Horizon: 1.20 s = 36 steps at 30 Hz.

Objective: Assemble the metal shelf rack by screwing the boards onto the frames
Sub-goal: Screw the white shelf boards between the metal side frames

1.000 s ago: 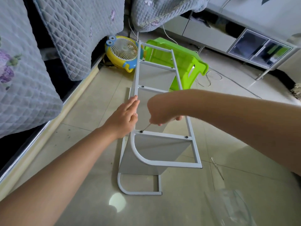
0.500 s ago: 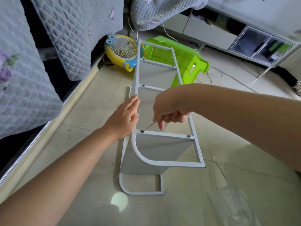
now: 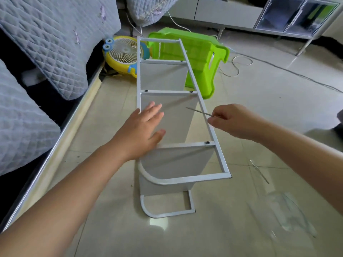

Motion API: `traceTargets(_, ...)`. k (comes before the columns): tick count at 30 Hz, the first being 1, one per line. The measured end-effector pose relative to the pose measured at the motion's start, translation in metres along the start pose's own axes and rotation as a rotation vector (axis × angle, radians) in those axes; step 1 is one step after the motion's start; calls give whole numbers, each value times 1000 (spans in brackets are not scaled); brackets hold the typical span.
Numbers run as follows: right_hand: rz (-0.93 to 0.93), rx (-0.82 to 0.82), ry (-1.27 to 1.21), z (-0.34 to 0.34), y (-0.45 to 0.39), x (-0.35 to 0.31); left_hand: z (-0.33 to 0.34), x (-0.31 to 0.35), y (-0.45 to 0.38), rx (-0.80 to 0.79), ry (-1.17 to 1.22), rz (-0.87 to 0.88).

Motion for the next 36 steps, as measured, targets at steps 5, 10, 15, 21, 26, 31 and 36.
traceTargets(5, -85, 61, -92, 27, 8, 25, 30, 26, -1, -279, -225, 40)
traceTargets(10, -109, 11, -186, 44, 6, 30, 32, 25, 1, -348, -281, 22)
traceTargets(15, -184, 46, -184, 44, 10, 32, 31, 27, 6, -453, -301, 18)
traceTargets(21, -255, 121, -115, 43, 14, 30, 21, 33, 4, -421, -189, 16)
traceTargets(26, -219, 90, -145, 44, 7, 34, -1, 18, -7, -179, -2, -82)
traceTargets(31, -125, 48, -266, 45, 2, 37, -11, 3, -18, -13, -43, -147)
traceTargets(36, -56, 81, -310, 20, -2, 55, 5, 16, -22, -81, -147, -90)
Point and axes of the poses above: each hand's wrist, its own y-axis away from the middle knuckle, its own z-axis out of the palm, x = y × z, the point moved 6 cm from there along -y, towards the middle knuckle, and after that the axes turned 4 degrees about x, right-handed, at the moved point
